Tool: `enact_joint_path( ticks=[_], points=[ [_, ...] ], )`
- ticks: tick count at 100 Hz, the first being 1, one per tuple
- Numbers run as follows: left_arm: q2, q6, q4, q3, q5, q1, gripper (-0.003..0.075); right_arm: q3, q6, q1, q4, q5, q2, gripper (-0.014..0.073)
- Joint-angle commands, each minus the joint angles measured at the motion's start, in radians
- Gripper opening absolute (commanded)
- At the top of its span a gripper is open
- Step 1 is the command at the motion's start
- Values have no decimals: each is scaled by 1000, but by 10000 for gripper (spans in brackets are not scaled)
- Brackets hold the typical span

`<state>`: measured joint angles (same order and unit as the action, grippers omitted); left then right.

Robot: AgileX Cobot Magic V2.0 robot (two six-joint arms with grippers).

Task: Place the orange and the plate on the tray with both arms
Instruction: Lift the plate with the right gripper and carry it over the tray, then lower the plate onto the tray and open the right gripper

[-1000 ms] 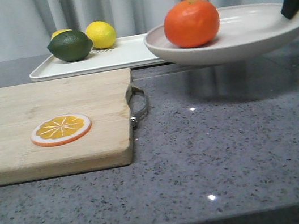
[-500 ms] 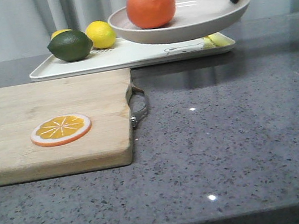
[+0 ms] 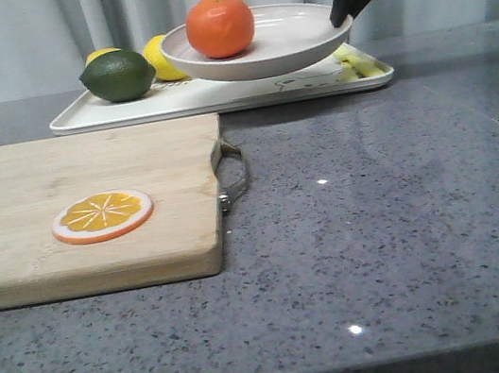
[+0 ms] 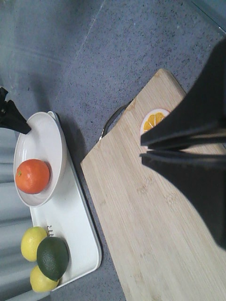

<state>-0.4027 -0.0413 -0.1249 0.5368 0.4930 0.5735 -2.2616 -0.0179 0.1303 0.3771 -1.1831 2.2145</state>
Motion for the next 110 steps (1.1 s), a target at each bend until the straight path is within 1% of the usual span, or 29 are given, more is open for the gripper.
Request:
enact_joint_path(
  ticks=[1,15,24,43,73,103,110],
  points=[
    [-8,7,-11,28,-79,-1,-19,-98,-22,-1,36,28,-27,-67],
    [-8,7,-11,28,-79,-1,-19,-186,-38,-1,36,5,41,-67],
    [-8,7,-11,28,-79,-1,-19,-217,-64,-1,35,11,79,-67],
    [-8,7,-11,28,-79,-1,-19,-277,-78,-1,35,26,136,-67],
    [-8,7,-11,28,-78,-1,-19,-278,-81,-1,33,105,156,-67],
    [-8,7,-11,28,-78,-1,-19,-278,-81,-1,30,117,158,-64],
    [-8,7,-11,28,-78,-1,-19,-278,-81,-1,30,117,158,-40]
  ],
)
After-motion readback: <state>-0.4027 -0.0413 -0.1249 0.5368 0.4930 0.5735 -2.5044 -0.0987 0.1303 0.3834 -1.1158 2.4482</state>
